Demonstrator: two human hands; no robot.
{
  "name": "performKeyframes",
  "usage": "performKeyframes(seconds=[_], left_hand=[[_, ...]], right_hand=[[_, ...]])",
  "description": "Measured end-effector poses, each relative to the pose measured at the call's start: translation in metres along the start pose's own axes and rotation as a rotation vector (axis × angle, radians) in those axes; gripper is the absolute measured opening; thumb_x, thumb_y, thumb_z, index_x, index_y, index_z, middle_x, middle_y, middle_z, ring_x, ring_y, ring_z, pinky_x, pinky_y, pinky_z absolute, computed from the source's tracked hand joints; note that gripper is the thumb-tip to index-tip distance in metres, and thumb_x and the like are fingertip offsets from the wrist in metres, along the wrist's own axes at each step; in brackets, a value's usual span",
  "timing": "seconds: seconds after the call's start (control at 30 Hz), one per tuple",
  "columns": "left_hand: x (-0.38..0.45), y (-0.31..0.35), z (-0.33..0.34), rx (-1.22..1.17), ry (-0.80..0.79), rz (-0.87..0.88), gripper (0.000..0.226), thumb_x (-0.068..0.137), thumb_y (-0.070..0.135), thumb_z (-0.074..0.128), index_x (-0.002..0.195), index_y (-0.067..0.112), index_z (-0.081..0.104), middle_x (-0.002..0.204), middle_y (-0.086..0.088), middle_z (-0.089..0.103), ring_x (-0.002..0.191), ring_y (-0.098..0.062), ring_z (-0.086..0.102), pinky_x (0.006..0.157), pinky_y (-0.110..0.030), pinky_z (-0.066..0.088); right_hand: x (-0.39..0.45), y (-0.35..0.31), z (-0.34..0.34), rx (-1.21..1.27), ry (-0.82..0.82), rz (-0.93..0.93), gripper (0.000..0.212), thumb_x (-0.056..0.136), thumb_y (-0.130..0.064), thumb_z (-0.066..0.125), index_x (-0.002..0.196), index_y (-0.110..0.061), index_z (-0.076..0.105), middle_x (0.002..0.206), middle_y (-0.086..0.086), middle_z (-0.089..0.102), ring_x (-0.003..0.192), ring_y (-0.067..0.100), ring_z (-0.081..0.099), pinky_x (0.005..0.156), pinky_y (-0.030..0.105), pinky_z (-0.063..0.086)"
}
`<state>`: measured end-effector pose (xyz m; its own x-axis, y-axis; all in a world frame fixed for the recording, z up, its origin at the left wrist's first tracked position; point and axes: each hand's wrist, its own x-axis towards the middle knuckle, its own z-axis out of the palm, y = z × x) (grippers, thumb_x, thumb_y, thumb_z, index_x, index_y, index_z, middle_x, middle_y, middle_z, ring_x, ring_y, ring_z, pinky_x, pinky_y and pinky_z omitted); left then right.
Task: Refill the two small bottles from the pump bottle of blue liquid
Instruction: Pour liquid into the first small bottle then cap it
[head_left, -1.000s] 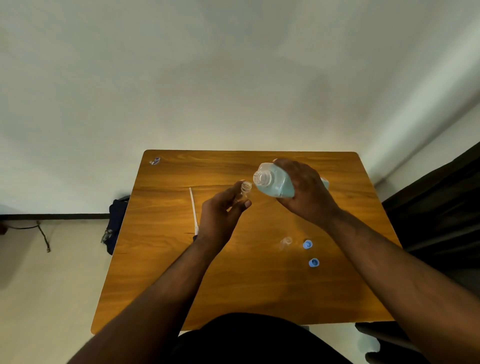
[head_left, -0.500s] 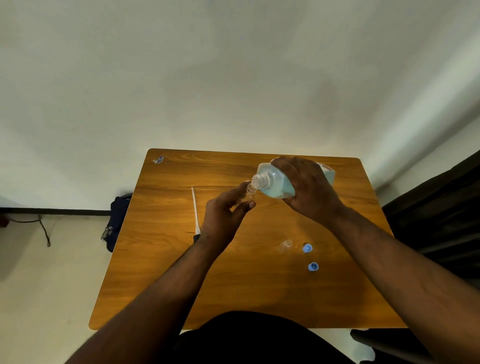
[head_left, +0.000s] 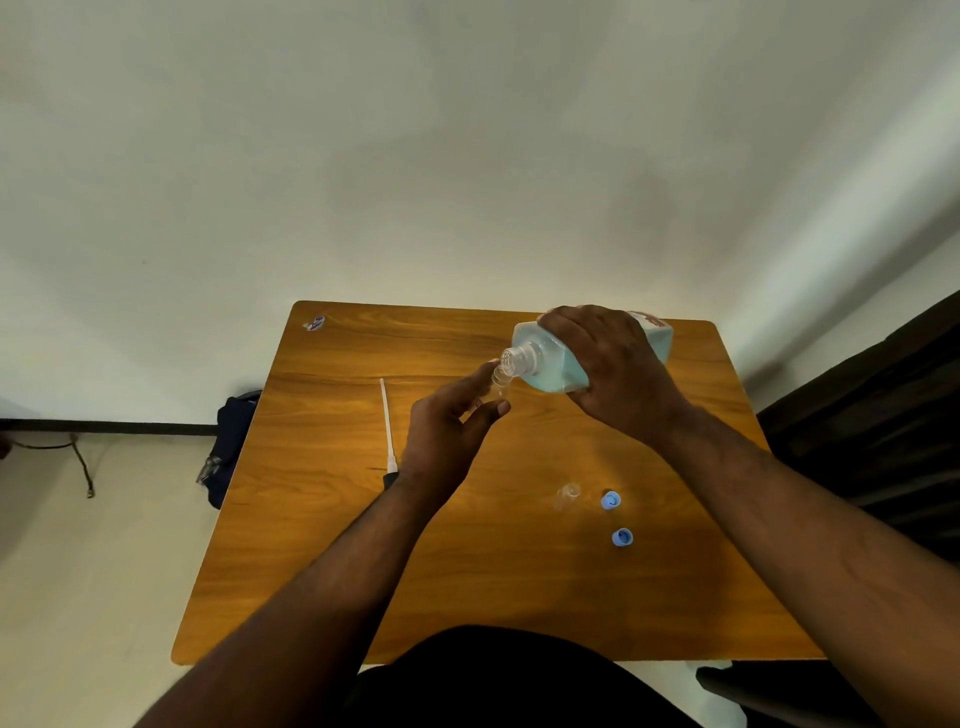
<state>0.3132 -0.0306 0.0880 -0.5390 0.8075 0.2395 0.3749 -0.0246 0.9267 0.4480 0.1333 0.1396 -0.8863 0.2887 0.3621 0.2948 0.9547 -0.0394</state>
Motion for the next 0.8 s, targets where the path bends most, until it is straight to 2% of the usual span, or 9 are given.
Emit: performKeyframes(seconds=[0.1,0.6,0.8], left_hand=[[0.0007,-0.0013,0.0004,0.027,-0.002,0.014,0.05,0.085,0.012,0.07,0.133,0.016,0.055,0.128,-0.003,0.064,0.117,-0.009,0.061,0.096,-0.024,0.053],[0.0002,-0.0003,0.0071,-0.02,-0.014,-0.024,0.052,0.085,0.008,0.07,0.132,0.023,0.053,0.125,0.003,0.065,0.115,-0.006,0.061,0.097,-0.021,0.051],[0.0011,-0.0049,0.0096,-0.073,0.007,-0.051,0.048,0.084,0.008,0.072,0.13,0.016,0.059,0.113,-0.001,0.069,0.105,-0.015,0.065,0.091,-0.031,0.055]], right_hand=[[0.0005,0.001,-0.0005,-0.009,-0.009,0.0,0.083,0.059,-0.019,0.084,0.13,-0.015,0.042,0.126,0.01,0.057,0.113,0.029,0.054,0.093,0.047,0.044],[-0.0001,0.0066,-0.0029,-0.068,-0.044,-0.012,0.081,0.059,-0.018,0.082,0.13,-0.016,0.042,0.127,0.011,0.057,0.113,0.03,0.054,0.094,0.049,0.043],[0.0017,0.0072,-0.005,-0.081,-0.04,-0.024,0.08,0.06,-0.017,0.082,0.129,-0.017,0.042,0.126,0.01,0.058,0.112,0.03,0.054,0.094,0.05,0.044]])
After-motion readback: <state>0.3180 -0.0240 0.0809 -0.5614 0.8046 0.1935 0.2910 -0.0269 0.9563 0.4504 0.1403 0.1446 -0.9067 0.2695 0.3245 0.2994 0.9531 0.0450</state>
